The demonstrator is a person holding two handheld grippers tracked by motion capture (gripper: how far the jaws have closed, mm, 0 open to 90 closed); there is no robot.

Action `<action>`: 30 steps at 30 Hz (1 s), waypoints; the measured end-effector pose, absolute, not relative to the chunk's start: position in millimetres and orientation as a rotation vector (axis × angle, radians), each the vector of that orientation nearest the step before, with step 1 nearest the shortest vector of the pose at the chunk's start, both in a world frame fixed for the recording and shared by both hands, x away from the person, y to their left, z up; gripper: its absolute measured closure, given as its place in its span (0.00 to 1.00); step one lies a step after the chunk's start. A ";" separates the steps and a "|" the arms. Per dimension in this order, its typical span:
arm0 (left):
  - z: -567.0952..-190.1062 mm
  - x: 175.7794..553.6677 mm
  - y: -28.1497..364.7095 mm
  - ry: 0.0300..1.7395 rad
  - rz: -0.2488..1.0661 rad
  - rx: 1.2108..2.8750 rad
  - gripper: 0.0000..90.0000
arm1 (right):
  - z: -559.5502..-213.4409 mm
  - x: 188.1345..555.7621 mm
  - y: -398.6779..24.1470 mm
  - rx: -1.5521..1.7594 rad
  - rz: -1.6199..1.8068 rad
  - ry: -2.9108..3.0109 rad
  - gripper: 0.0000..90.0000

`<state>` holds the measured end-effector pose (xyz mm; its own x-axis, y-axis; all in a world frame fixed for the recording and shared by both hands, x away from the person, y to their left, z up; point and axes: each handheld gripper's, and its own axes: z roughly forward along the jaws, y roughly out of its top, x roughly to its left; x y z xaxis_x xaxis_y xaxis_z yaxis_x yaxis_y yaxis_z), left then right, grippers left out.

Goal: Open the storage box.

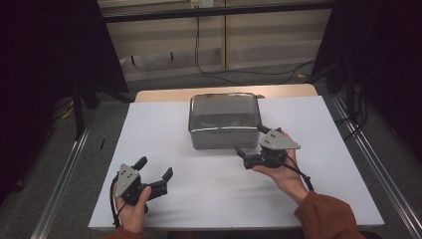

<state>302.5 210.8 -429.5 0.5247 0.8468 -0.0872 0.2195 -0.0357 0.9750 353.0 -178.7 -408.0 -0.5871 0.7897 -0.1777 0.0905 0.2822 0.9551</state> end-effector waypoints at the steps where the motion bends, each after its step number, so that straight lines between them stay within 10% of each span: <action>1: -429.6 302.6 210.3 0.946 0.649 1.560 0.03 | -407.6 354.0 -177.1 0.778 1.334 1.888 0.02; 30: -430.7 303.3 209.2 0.917 0.672 1.591 0.03 | -410.3 361.2 -131.1 0.152 0.834 1.853 0.21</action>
